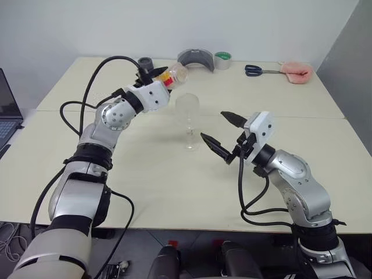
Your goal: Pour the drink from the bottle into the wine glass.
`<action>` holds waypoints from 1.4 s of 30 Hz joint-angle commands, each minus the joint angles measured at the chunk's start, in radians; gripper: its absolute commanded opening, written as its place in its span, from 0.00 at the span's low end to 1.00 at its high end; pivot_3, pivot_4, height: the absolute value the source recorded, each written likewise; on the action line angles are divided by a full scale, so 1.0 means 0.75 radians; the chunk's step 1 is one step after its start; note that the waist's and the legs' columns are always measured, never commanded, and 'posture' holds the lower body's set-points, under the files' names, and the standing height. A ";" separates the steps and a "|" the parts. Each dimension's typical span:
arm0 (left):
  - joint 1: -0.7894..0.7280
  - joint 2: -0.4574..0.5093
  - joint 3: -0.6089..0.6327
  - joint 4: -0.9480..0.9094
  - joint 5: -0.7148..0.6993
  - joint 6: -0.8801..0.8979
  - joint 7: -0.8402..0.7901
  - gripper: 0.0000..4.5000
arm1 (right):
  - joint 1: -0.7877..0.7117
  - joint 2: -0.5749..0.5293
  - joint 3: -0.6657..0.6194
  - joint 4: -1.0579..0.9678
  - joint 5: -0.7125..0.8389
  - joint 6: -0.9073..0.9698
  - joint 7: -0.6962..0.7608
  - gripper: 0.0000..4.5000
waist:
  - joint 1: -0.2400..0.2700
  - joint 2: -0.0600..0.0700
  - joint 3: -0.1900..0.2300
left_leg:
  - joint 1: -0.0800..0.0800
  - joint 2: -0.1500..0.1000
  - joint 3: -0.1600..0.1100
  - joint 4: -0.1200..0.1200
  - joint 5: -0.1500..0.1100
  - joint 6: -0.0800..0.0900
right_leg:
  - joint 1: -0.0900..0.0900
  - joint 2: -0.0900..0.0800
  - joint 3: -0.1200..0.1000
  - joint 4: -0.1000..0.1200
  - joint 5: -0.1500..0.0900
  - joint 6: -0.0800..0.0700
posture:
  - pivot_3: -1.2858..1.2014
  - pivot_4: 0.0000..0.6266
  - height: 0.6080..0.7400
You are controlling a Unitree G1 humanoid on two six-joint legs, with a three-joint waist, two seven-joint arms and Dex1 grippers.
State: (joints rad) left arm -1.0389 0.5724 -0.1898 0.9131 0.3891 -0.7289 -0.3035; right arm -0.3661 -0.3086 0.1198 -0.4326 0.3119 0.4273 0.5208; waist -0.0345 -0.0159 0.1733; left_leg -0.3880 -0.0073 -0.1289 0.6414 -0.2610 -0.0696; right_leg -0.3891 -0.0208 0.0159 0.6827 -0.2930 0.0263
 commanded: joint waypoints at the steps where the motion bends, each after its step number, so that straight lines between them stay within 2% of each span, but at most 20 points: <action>1: -0.083 0.044 -0.004 0.009 0.048 -0.089 0.084 0.39 | -0.024 -0.001 -0.028 -0.029 0.001 -0.008 -0.020 1.00 | 0.000 0.000 0.000 | 0.000 0.000 0.000 0.000 0.000 0.000 | 0.000 0.000 0.000 0.000 0.000 0.000 | 0.52 0.24 1.00; 17: -0.194 0.143 -0.121 0.123 0.288 -0.221 0.336 0.39 | -0.049 -0.006 -0.031 0.007 -0.028 -0.012 -0.043 1.00 | -0.001 0.000 0.000 | -0.001 0.000 0.000 0.001 0.000 0.000 | 0.000 0.000 -0.001 0.000 0.000 0.000 | 0.52 0.24 1.00; 42: -0.309 0.220 -0.275 0.217 0.527 -0.269 0.624 0.39 | -0.040 -0.013 -0.014 0.002 -0.005 0.018 -0.004 1.00 | -0.001 0.000 0.000 | -0.002 0.000 0.000 0.002 0.000 0.000 | -0.001 0.000 -0.001 0.001 0.000 0.000 | 0.52 0.24 1.00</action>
State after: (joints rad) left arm -1.2191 0.7176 -0.4058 1.0757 0.7891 -0.9253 0.1303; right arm -0.3828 -0.3124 0.1109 -0.4053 0.2958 0.4392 0.5049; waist -0.0355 -0.0158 0.1733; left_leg -0.3896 -0.0076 -0.1289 0.6427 -0.2610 -0.0696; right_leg -0.3899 -0.0208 0.0152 0.6838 -0.2930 0.0264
